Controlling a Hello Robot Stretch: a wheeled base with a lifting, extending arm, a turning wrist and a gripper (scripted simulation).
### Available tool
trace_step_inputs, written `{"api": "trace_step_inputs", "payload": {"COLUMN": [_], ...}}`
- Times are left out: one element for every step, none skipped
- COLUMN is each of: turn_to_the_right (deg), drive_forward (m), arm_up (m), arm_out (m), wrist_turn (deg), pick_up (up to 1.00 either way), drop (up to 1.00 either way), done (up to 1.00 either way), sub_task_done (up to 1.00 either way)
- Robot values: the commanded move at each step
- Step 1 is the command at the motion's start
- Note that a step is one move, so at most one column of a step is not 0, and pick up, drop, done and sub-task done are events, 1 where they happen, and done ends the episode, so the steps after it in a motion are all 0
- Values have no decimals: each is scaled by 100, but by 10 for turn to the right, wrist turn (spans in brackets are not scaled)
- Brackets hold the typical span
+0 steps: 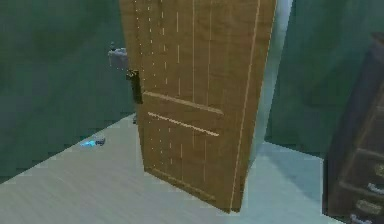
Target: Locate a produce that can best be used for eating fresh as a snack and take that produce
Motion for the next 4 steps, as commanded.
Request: {"api": "trace_step_inputs", "payload": {"turn_to_the_right": [-450,-210,0,-30], "drive_forward": [0,0,100,0], "arm_up": [0,0,0,0], "arm_out": [0,0,0,0], "wrist_turn": [0,0,0,0], "pick_up": [0,0,0,0], "drop": [0,0,0,0], "done": [0,0,0,0], "sub_task_done": [0,0,0,0]}}
